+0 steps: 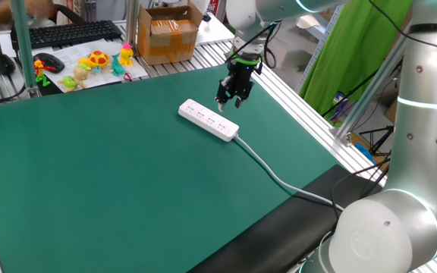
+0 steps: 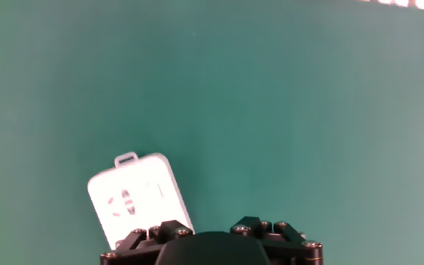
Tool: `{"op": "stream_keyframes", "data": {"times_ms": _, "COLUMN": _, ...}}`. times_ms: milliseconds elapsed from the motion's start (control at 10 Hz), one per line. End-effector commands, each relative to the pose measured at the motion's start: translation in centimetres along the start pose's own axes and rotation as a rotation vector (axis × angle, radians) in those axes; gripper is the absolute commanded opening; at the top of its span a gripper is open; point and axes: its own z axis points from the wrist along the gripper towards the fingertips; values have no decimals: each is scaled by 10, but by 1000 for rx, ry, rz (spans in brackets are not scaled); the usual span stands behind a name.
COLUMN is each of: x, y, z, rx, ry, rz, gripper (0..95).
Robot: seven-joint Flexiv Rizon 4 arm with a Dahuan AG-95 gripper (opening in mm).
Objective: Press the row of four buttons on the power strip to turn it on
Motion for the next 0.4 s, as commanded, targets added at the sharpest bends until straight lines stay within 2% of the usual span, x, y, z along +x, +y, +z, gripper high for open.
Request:
{"op": "stream_keyframes", "data": {"times_ms": 100, "x": -2, "y": 0, "z": 0, "rx": 10, "ry": -2, "rz": 8, "gripper": 570}}
{"op": "stream_keyframes", "data": {"times_ms": 400, "x": -2, "y": 0, "z": -1, "rx": 17, "ry": 1, "rz": 14, "gripper": 570}}
